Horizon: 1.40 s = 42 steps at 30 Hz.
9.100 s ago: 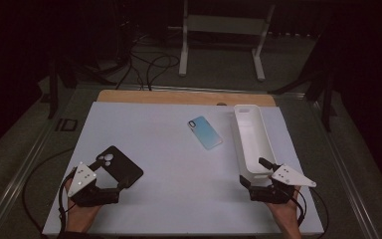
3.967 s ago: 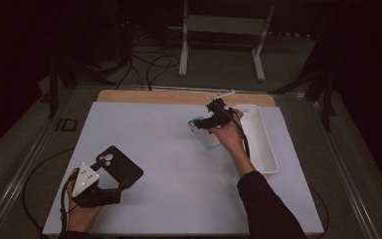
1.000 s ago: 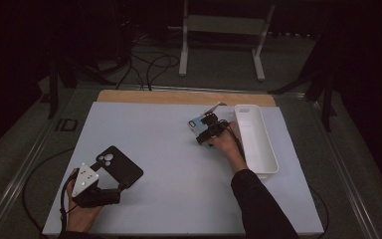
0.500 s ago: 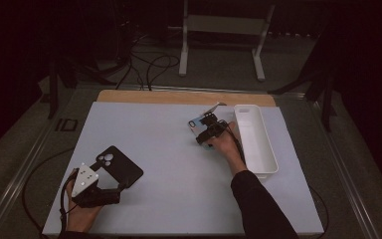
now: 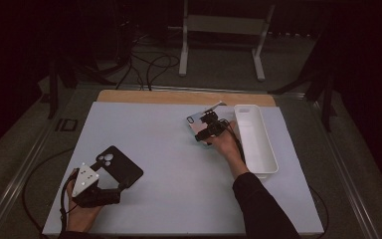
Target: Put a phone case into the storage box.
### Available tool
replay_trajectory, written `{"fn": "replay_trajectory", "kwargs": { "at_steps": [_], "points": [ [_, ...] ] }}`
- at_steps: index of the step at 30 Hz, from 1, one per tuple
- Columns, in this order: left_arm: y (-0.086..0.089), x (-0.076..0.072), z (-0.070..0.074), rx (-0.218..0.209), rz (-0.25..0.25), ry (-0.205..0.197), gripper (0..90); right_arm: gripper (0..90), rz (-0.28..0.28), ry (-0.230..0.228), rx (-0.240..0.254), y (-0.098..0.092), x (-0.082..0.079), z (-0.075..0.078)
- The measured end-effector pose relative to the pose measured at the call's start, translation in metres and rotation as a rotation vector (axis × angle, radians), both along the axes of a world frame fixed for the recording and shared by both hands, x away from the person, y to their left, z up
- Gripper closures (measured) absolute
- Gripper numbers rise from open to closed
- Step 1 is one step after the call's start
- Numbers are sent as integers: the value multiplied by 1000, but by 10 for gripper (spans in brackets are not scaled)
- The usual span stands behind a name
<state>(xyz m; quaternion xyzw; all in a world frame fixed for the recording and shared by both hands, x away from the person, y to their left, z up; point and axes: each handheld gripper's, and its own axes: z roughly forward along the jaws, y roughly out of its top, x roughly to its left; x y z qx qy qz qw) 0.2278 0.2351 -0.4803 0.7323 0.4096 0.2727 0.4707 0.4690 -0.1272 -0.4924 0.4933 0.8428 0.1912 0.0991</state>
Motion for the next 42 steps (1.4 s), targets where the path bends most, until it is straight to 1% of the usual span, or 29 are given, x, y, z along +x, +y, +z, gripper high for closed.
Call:
{"fn": "replay_trajectory", "kwargs": {
  "at_steps": [1, 5, 6, 7, 8, 12, 13, 15, 18, 20, 23, 24, 26, 28, 29, 31, 32, 34, 36, 40, 42],
  "points": [
    [0, 0, 0, 0, 0, 1, 0, 170, 6, -28, 37, 0, -4, 8],
    [0, 0, 0, 1, 1, 2, 0, 170, 12, -54, 89, 1, -10, 18],
    [0, 0, 0, 2, 1, 2, 0, 170, 18, -65, 99, 0, -11, 21],
    [0, 0, 0, 2, 1, 2, 0, 170, 25, -79, 121, 1, -14, 26],
    [-1, 0, 0, 4, 1, 2, 0, 170, 25, -79, 121, 1, -14, 26],
    [-1, 0, 0, 3, 4, 3, 0, 170, 46, -125, 153, 3, -22, 36],
    [-1, 0, 0, -3, 4, 7, 0, 170, 52, -137, 166, 3, -25, 39],
    [-1, 1, 0, -8, 5, 7, 0, 170, 54, -143, 171, 3, -26, 40],
    [-1, 1, 1, -14, 4, 6, 0, 170, 73, -166, 210, 4, -34, 46],
    [-1, 1, 1, -17, 3, 8, 0, 170, 85, -186, 230, 4, -38, 49],
    [-3, 1, 2, -24, 1, 9, 0, 170, 90, -197, 244, 5, -42, 50],
    [-3, 1, 2, -24, 0, 9, 0, 170, 102, -211, 258, 6, -46, 51],
    [-4, 1, 2, -24, -3, 10, 0, 170, 110, -220, 281, 7, -50, 53],
    [-4, 1, 3, -43, -9, 16, 0, 170, 124, -227, 303, 9, -54, 54],
    [-4, 1, 4, -62, -12, 15, 0, 170, 131, -233, 306, 9, -56, 55],
    [-5, 1, 6, -77, -14, 16, 0, 169, 142, -247, 317, 11, -61, 56],
    [-5, 1, 7, -85, -16, 16, 0, 169, 156, -259, 335, 12, -64, 57],
    [-6, 1, 8, -89, -19, 18, 0, 170, 169, -275, 343, 13, -69, 58],
    [-9, 1, 8, -92, -20, 23, 0, 169, 179, -287, 363, 14, -74, 58],
    [-13, 2, 9, -94, -26, 33, 0, 169, 218, -303, 382, 15, -83, 58],
    [-15, 3, 10, -102, -33, 37, 0, 169, 229, -309, 394, 15, -88, 56]
  ]
}}
